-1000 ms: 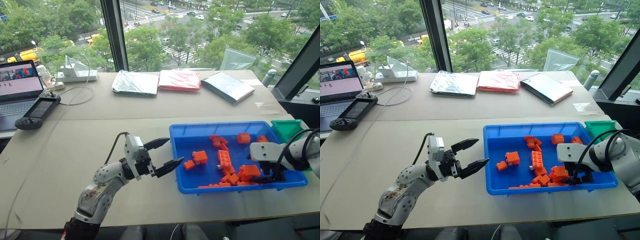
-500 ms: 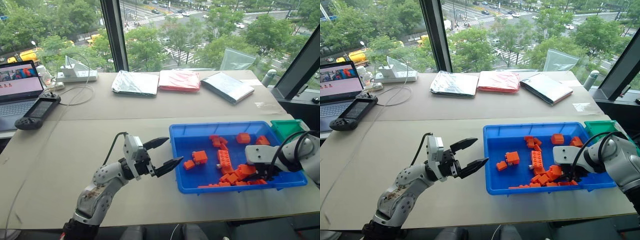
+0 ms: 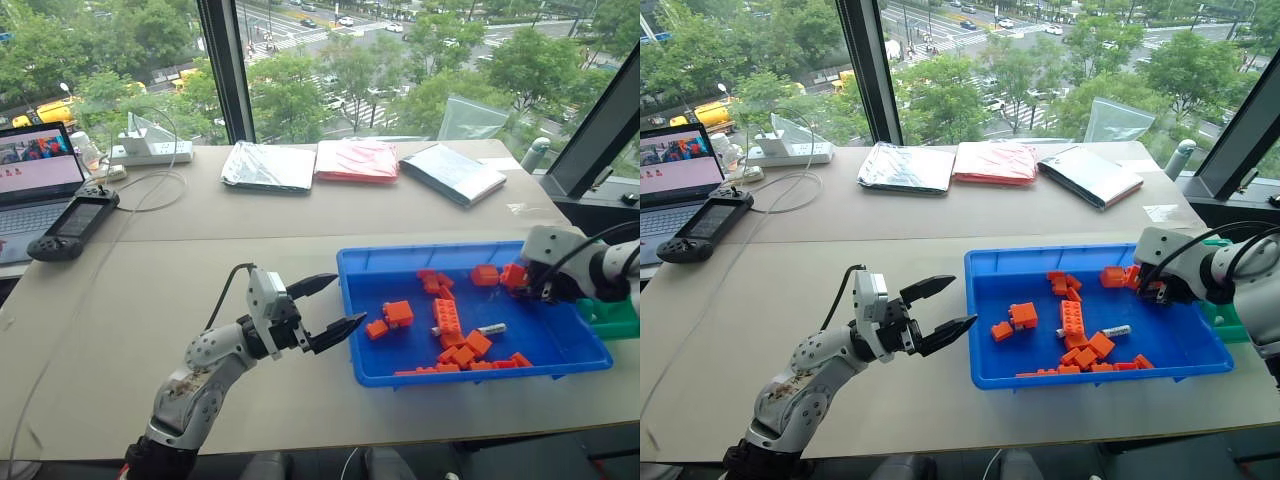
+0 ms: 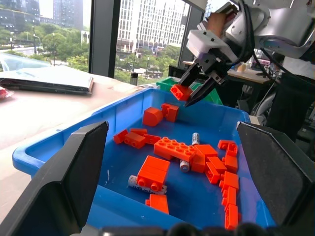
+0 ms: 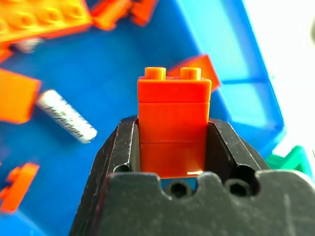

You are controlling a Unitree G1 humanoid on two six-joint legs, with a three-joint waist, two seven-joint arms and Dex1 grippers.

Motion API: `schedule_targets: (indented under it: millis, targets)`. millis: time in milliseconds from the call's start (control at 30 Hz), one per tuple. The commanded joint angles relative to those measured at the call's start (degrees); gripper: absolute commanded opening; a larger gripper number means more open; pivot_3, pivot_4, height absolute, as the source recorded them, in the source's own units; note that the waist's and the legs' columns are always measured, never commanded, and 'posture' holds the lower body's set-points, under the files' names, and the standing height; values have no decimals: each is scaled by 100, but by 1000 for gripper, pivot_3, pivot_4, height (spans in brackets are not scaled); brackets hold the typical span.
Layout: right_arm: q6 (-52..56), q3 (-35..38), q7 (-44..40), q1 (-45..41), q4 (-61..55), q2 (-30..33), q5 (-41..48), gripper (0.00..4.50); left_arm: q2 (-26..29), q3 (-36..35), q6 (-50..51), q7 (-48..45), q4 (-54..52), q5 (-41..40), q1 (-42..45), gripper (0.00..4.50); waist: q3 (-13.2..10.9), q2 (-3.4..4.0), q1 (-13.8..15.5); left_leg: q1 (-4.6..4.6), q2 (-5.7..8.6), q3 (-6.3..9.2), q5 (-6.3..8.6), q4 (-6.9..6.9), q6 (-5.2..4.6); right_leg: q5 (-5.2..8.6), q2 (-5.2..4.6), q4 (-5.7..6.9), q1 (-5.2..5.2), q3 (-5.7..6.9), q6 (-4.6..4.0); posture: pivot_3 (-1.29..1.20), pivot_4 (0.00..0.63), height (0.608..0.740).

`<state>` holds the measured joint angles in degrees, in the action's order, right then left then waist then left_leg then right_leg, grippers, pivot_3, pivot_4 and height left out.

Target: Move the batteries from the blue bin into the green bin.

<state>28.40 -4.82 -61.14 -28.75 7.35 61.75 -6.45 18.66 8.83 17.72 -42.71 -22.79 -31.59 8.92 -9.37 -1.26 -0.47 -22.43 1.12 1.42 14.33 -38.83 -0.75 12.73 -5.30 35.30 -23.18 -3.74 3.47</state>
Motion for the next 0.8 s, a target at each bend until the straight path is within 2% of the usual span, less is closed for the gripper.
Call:
schedule_targets:
  millis: [33,167,300,333,400,433,567,800]
  targets:
    - [186,165,508,-300,203,-254,-46,3069,1,-7,1,-6,-126,7,97,4500,0,1,-15,0,1,-1,0,0,0,0,-1,1,-2,-2,0,0,150,740]
    - [155,125,723,-342,304,-295,-136,4479,4,3,1,-14,-114,8,106,4500,0,2,-6,-2,3,1,0,0,0,0,-2,3,-4,-2,0,0,150,740]
    - [135,192,660,-282,44,-155,-96,4479,12,6,3,-17,-116,9,109,4500,0,2,-12,-2,3,-1,0,0,0,0,-2,1,-2,-2,1,0,150,740]
    - [5,334,261,20,-415,98,117,4479,12,2,-3,-11,-109,19,109,4500,0,2,-14,-2,3,0,0,1,0,0,-1,2,-3,-2,1,0,150,740]
    - [-1089,631,-280,775,-1145,577,354,4479,9,-2,5,6,-105,18,112,4500,-1,15,42,-8,3,2,0,3,0,0,-2,2,-6,1,2,0,150,740]
    - [-1100,702,-675,1053,-1399,779,593,4479,6,1,9,9,-104,16,115,4500,-1,15,48,-11,3,1,2,5,-4,1,-1,0,-7,4,2,0,150,740]
    - [-1368,610,-1076,1348,-1332,1093,687,4479,-16,21,15,20,-104,9,124,4500,-2,13,-13,-5,-3,-1,8,-2,-11,-1,0,-10,2,-1,5,0,150,740]
    - [-1607,-67,-1042,797,-694,653,348,4479,-34,38,15,69,-121,35,125,4500,-2,12,-56,14,-6,-8,6,-4,-9,-5,5,-2,9,-7,3,0,150,740]
